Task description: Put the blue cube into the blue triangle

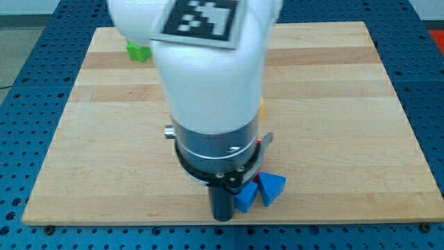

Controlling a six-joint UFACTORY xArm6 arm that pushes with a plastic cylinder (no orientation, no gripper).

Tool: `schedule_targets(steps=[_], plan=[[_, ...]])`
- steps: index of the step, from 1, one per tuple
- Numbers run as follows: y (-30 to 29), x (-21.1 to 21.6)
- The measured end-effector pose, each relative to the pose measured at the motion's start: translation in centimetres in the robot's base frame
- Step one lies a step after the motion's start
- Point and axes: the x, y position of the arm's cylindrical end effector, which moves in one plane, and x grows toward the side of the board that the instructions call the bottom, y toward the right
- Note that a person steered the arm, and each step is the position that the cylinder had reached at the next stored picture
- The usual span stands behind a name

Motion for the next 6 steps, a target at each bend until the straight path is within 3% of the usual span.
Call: schedule_targets(steps=[2, 3, 6], plan=[[-0.6, -1.0], [-5.1, -1.7], [-8.3, -5.8]])
